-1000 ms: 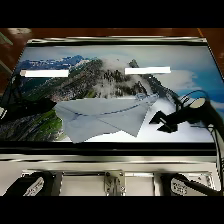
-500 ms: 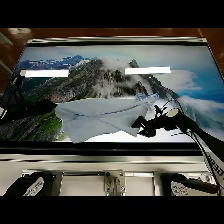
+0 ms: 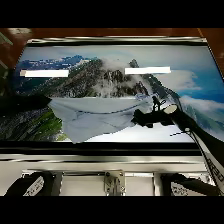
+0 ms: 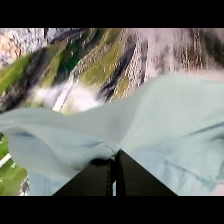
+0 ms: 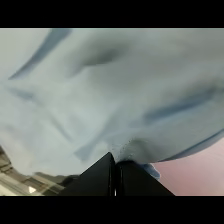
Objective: Fold the shirts.
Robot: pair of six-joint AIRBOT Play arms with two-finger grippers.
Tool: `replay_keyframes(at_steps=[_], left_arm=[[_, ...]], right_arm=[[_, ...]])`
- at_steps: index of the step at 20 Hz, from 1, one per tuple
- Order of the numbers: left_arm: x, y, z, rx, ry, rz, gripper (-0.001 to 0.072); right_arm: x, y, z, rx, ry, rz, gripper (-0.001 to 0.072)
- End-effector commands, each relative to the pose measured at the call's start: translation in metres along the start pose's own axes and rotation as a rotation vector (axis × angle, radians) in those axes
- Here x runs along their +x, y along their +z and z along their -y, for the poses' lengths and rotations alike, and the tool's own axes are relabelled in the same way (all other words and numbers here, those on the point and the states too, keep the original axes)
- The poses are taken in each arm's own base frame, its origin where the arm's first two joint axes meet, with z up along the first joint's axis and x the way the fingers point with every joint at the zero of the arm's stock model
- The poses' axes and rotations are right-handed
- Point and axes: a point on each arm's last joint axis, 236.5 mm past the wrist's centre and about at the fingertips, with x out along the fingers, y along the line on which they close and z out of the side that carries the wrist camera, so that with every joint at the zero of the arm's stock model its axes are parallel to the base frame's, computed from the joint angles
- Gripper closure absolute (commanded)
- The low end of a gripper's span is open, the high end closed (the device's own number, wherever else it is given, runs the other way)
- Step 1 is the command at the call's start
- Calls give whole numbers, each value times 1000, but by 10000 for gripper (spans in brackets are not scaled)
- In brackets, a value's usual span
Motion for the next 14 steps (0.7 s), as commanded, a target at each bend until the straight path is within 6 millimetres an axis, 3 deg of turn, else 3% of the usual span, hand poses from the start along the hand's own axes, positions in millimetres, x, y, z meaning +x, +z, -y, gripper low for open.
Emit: replay_keyframes(at_steps=[1, 2, 3, 5, 7, 8, 10, 11, 14], left_arm=[[-68, 76, 13, 133, 37, 148, 670], [-100, 107, 28, 188, 43, 228, 670], [-142, 138, 54, 250, 34, 327, 670], [-234, 185, 121, 389, -2, 559, 670], [-325, 206, 177, 471, -17, 787, 670], [-363, 207, 197, 487, -20, 878, 669], [-419, 196, 225, 517, -18, 1003, 670], [-437, 187, 230, 510, -3, 1041, 670], [-461, 158, 210, 440, 130, 1051, 670]], right_arm=[[-83, 32, -70, -356, 66, 137, 651], [-127, 44, -98, -472, 79, 234, 651], [-183, 55, -132, -573, 86, 375, 651], [-308, 64, -199, -708, 100, 737, 651], [-434, 40, -256, -784, 122, 1118, 651], [-476, 20, -274, -812, 125, 1239, 652], [-532, -25, -296, -862, 108, 1391, 651], [-548, -43, -300, -877, 85, 1436, 651], [-572, -82, -291, -875, -38, 1496, 651]])
